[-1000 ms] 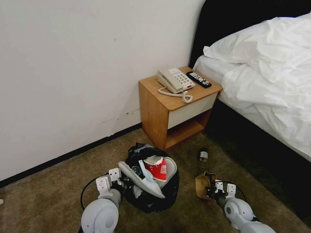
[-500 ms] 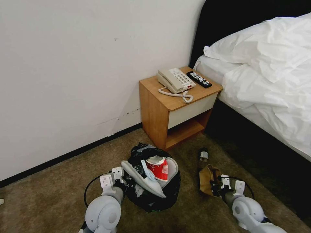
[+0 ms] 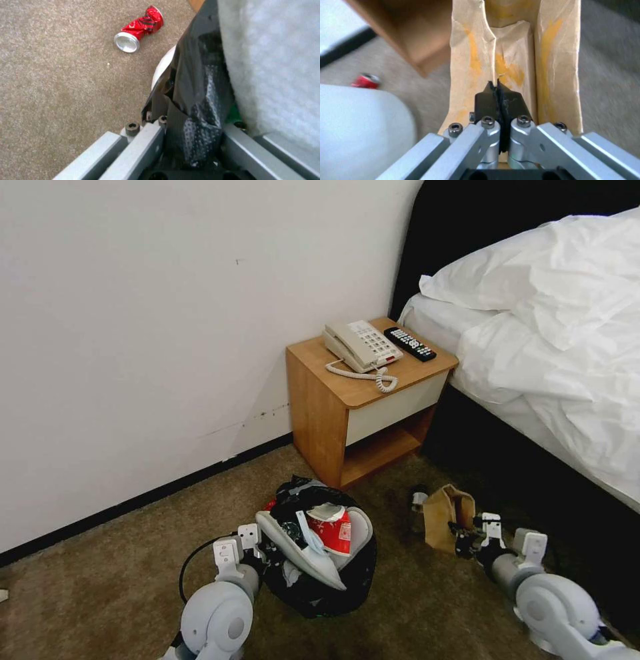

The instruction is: Pick up the trash bin, then pick up the garbage from the floor and place it into the trash bin.

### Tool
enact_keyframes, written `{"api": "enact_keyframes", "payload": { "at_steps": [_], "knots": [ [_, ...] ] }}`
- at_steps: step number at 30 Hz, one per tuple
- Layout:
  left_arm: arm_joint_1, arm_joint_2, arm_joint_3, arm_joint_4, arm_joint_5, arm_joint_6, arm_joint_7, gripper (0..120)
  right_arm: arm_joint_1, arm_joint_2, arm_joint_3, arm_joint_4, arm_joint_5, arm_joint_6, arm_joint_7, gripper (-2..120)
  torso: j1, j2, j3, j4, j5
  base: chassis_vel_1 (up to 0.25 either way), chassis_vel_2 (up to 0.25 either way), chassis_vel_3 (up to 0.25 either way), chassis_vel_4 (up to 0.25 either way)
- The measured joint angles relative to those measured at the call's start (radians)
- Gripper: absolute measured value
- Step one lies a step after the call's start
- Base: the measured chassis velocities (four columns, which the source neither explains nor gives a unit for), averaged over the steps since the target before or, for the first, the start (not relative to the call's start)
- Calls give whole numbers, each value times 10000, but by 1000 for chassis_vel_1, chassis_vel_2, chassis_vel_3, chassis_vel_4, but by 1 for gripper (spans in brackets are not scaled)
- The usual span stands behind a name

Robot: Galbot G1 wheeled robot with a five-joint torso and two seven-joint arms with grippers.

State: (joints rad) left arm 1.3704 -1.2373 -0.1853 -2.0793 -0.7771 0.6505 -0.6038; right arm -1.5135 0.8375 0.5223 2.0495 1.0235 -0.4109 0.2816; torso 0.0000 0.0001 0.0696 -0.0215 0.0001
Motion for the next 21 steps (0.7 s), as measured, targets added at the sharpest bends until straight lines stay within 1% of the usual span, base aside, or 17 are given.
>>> {"api": "enact_keyframes", "payload": {
  "at_steps": [2, 4, 5, 14, 21],
  "knots": [
    [-12, 84, 28, -5, 3, 59, 31, 0, -142, -236, 157, 808, 221, -65, 24, 0, 0, 0, 0, 1, -1, 0, 0, 0, 0],
    [-12, 108, 31, -15, 3, 78, 49, 0, -154, -293, 185, 1003, 281, -81, 31, 0, 0, 0, 0, 0, -2, 0, 0, 0, 0],
    [-6, 151, 34, -39, 3, 122, 76, 0, -145, -421, 223, 1411, 441, -116, 61, 0, 0, 0, 0, 0, -2, 0, 0, 0, 0],
    [25, 186, 25, -57, 3, 253, 129, 0, -47, -830, 302, 2355, 993, -202, 82, 0, 0, 0, 0, 0, -1, 0, 0, 0, 0],
    [36, 98, -16, -56, 3, 393, 229, 0, -4, -1308, 372, 2968, 1405, -204, -240, 0, 0, 0, 0, 0, -2, 0, 0, 0, 0]
  ]
}}
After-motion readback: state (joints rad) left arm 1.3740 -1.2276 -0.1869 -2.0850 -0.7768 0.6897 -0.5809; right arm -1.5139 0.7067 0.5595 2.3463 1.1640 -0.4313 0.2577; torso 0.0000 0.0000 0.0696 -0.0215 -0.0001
